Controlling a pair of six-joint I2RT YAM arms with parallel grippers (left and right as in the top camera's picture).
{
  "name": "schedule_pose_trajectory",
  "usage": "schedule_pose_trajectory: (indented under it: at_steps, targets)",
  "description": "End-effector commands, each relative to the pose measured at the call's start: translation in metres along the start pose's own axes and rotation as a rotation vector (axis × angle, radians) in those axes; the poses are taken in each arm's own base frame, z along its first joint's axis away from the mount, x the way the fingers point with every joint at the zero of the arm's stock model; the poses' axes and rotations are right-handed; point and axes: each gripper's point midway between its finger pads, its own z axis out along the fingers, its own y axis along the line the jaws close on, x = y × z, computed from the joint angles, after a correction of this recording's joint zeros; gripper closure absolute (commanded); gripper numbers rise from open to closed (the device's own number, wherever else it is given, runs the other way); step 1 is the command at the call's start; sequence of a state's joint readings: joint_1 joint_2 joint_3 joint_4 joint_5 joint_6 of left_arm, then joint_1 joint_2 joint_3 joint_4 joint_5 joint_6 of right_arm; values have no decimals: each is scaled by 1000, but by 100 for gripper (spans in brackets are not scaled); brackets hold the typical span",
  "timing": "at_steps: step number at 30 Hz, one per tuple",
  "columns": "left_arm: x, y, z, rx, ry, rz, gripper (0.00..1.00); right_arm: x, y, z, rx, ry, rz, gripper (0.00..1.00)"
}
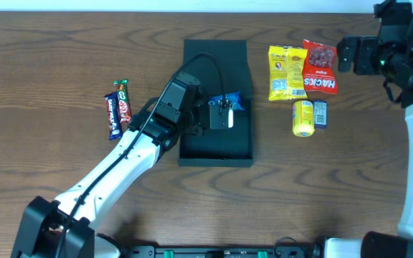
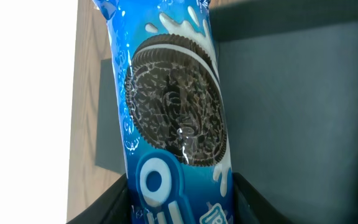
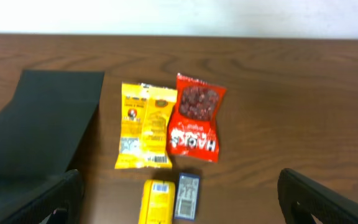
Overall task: Pack container
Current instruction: 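Carry the Oreo pack with the left gripper into the black box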
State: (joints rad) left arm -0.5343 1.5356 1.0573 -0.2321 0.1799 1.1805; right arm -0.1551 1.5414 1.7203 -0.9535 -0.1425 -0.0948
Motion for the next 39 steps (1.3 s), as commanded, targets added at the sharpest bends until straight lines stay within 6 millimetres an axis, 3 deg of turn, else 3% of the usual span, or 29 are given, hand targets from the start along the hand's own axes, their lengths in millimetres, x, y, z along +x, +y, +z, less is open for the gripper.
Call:
schedule_pose_trajectory:
  at_steps: [1, 7, 12, 27, 35, 36, 37, 38, 39]
  targets:
    - [-6, 11, -1, -27, 4, 89, 94, 2, -2, -8, 2, -1, 18, 1]
    - [-28, -13, 13, 38, -40, 207, 94, 9, -1, -8, -1, 26, 22, 1]
    - [-26, -32, 34, 95, -30, 216, 94, 14, 0, -8, -3, 46, 25, 1]
    - [-11, -39, 57, 118, 15, 195, 94, 13, 0, -8, -3, 45, 25, 1]
    - [-14, -32, 63, 83, 1, 157, 94, 13, 0, -8, -3, 42, 24, 1]
    - [-14, -32, 63, 82, 1, 143, 83, 13, 0, -8, -3, 42, 24, 1]
    - [-14, -32, 63, 82, 2, 132, 66, 12, 0, -8, -3, 41, 24, 1]
    - [-14, -32, 63, 81, 1, 126, 57, 12, 0, -8, -3, 41, 24, 1]
    - [-14, -32, 63, 81, 1, 124, 29, 12, 0, -8, -3, 41, 24, 1]
